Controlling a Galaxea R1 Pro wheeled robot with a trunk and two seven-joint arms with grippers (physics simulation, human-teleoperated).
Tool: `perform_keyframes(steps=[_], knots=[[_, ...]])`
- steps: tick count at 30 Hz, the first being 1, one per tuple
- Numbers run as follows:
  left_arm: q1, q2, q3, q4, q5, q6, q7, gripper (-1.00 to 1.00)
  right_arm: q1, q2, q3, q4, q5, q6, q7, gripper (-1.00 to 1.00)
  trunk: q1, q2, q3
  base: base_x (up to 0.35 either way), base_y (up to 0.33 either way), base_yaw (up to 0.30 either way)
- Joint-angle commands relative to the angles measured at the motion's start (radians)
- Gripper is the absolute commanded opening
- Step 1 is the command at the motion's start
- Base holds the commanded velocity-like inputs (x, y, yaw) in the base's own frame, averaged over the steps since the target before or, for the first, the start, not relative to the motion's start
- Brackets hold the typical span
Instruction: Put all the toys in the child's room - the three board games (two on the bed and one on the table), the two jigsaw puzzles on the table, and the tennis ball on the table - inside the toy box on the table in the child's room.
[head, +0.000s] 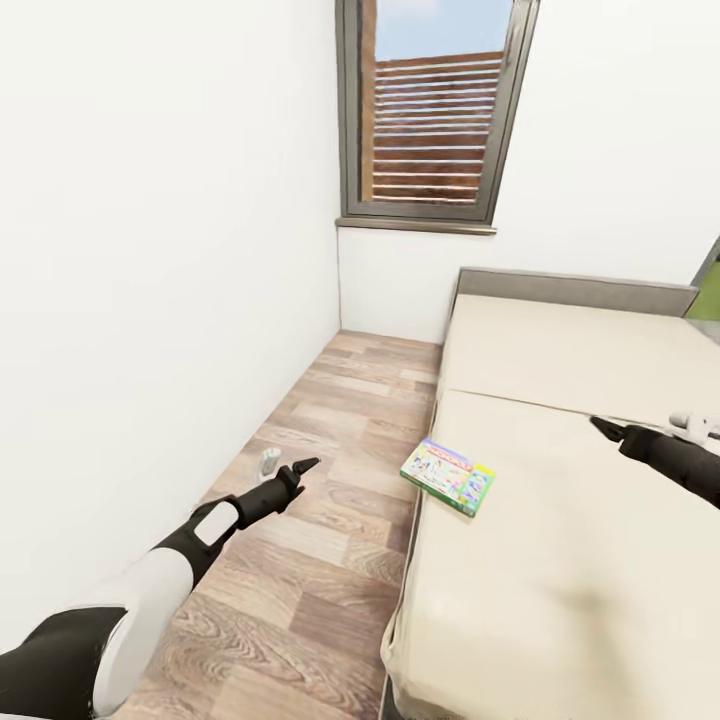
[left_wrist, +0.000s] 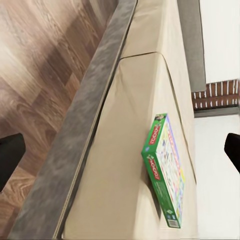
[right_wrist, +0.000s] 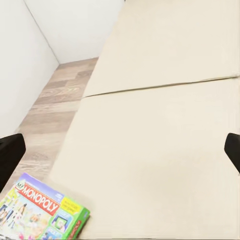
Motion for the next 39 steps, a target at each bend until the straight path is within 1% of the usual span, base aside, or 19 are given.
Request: perform_keyframes(steps=[1,8,14,20,22,23,25,26,27,28,30,31,33,34,36,39], knots=[[0.000,0.001,0.003,0.000,0.004,0.008,-0.002,1.00,-0.002,0.001,0.004,-0.001,0.006,0.008,0.008,1.00,0.000,0.000,-0.001,0.000,0.000,-0.251],[0.002,0.003,0.003,0.003,0.004,0.005,-0.003,1.00,-0.003,0.000,0.019,-0.003,0.006,0.016,0.007,1.00,0.000,0.000,-0.001,0.000,0.000,-0.264],[0.002,0.005,0.003,0.005,0.004,0.004,-0.003,1.00,-0.007,-0.001,0.022,-0.003,0.006,0.018,0.007,1.00,0.000,0.000,-0.001,0.000,0.000,-0.275],[0.002,0.011,0.003,0.006,0.004,0.004,-0.003,1.00,-0.021,0.004,0.030,-0.003,0.006,0.020,0.007,1.00,0.000,0.000,-0.001,0.000,0.000,-0.280],[0.002,0.020,0.003,0.006,0.004,0.004,-0.004,1.00,-0.026,0.011,0.046,-0.003,0.006,0.020,0.007,1.00,0.000,0.000,-0.001,0.000,0.000,-0.274],[0.002,0.020,0.003,0.006,0.004,0.004,-0.004,1.00,-0.026,0.011,0.046,-0.003,0.006,0.020,0.007,1.00,0.000,0.000,-0.001,0.000,0.000,-0.271],[0.002,0.031,0.004,0.006,0.005,0.004,-0.005,1.00,-0.029,0.021,0.076,-0.003,0.006,0.019,0.007,1.00,0.000,0.000,-0.001,0.000,0.000,-0.259],[0.002,0.031,0.004,0.006,0.005,0.004,-0.005,1.00,-0.029,0.021,0.076,-0.003,0.006,0.019,0.007,1.00,0.000,0.000,-0.001,0.000,0.000,-0.256],[0.002,0.036,0.004,0.006,0.005,0.004,-0.005,1.00,-0.031,0.026,0.092,-0.003,0.006,0.019,0.006,1.00,0.000,0.000,-0.001,0.000,0.000,-0.251],[0.002,0.036,0.004,0.006,0.005,0.004,-0.005,1.00,-0.031,0.026,0.092,-0.003,0.006,0.019,0.006,1.00,0.000,0.000,-0.001,0.000,0.000,-0.251],[0.002,0.043,0.004,0.006,0.006,0.004,-0.006,1.00,-0.033,0.035,0.120,-0.004,0.006,0.017,0.005,1.00,0.000,0.000,-0.001,0.000,0.000,-0.215],[0.002,0.043,0.004,0.006,0.006,0.004,-0.006,1.00,-0.033,0.035,0.120,-0.004,0.006,0.017,0.005,1.00,0.000,0.000,-0.001,0.000,0.000,-0.200],[0.002,0.048,0.004,0.006,0.007,0.004,-0.009,1.00,-0.035,0.043,0.139,-0.004,0.006,0.015,0.004,1.00,0.000,0.000,-0.001,0.000,0.000,-0.144],[0.002,0.048,0.004,0.006,0.007,0.004,-0.009,1.00,-0.035,0.043,0.139,-0.004,0.006,0.015,0.004,1.00,0.000,0.000,-0.001,0.000,0.000,-0.128],[0.002,0.051,0.005,0.006,0.007,0.004,-0.015,1.00,-0.038,0.051,0.151,-0.004,0.006,0.015,0.003,1.00,0.000,0.000,-0.001,0.000,0.000,-0.092],[0.001,0.053,0.005,0.006,0.007,0.004,-0.019,1.00,-0.039,0.053,0.156,-0.004,0.006,0.014,0.002,1.00,0.000,0.000,-0.001,0.000,0.000,-0.071]])
